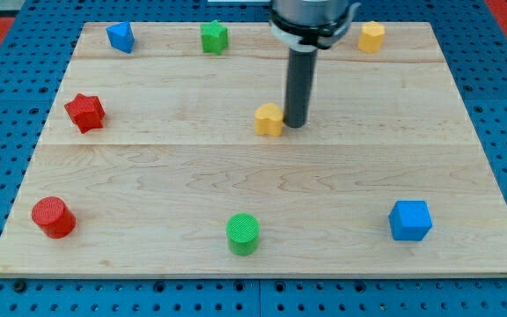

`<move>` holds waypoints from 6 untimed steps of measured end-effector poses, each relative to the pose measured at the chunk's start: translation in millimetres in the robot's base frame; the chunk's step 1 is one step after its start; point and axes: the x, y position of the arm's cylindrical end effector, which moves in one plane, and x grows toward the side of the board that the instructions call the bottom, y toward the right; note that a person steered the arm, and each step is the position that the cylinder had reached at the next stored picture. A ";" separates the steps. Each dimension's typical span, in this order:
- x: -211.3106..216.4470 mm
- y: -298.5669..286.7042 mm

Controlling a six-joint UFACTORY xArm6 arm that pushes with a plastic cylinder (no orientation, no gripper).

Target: Push the yellow hexagon towards the center

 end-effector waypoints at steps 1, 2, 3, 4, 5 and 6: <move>-11.6 75.5; -57.8 192.2; -120.3 216.6; -172.4 214.7; -195.4 201.2; -146.8 134.7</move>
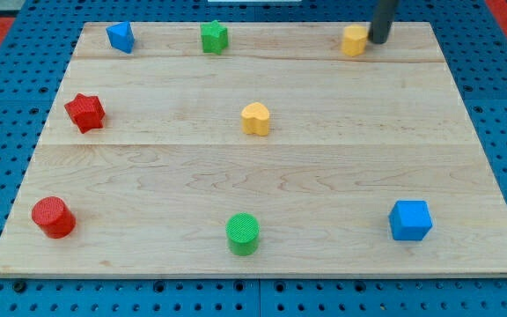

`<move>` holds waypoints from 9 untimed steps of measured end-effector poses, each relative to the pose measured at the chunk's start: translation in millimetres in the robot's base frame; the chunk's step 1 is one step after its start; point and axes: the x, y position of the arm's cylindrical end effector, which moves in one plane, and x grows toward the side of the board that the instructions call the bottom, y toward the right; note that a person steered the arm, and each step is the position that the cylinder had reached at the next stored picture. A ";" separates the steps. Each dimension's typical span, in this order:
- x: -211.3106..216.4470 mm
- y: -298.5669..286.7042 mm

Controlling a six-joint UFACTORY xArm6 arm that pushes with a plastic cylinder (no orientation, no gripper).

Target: Push the yellow hexagon towards the center

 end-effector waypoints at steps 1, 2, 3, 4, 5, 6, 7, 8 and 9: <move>33.0 -54.5; 13.0 25.1; -12.6 21.1; -24.7 -39.1; -3.7 -106.5; -36.0 -96.7; -34.6 -127.7; 1.7 -139.6; 42.0 -138.1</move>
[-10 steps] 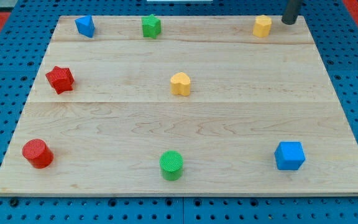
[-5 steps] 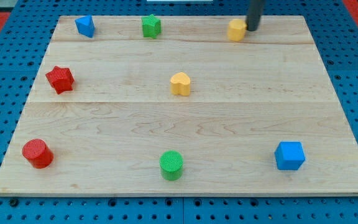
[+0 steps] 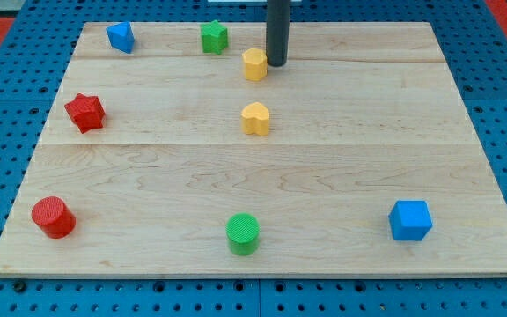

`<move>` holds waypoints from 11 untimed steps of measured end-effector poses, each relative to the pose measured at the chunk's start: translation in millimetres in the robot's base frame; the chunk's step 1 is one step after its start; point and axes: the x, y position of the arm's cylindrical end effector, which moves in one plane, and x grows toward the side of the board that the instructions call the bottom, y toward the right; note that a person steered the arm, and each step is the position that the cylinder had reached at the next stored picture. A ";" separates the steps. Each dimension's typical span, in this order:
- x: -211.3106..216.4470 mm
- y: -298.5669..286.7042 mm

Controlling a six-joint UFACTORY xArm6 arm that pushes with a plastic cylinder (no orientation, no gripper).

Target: Push the yellow hexagon towards the center

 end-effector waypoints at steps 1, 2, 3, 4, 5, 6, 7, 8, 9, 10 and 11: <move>-35.3 0.1; -46.9 -15.1; -46.9 -59.7; -40.2 -59.0; -14.1 -42.5; -11.2 -3.5; 11.2 26.1; -16.4 -30.1; -0.3 -65.8; 30.9 -77.8; 35.8 -25.7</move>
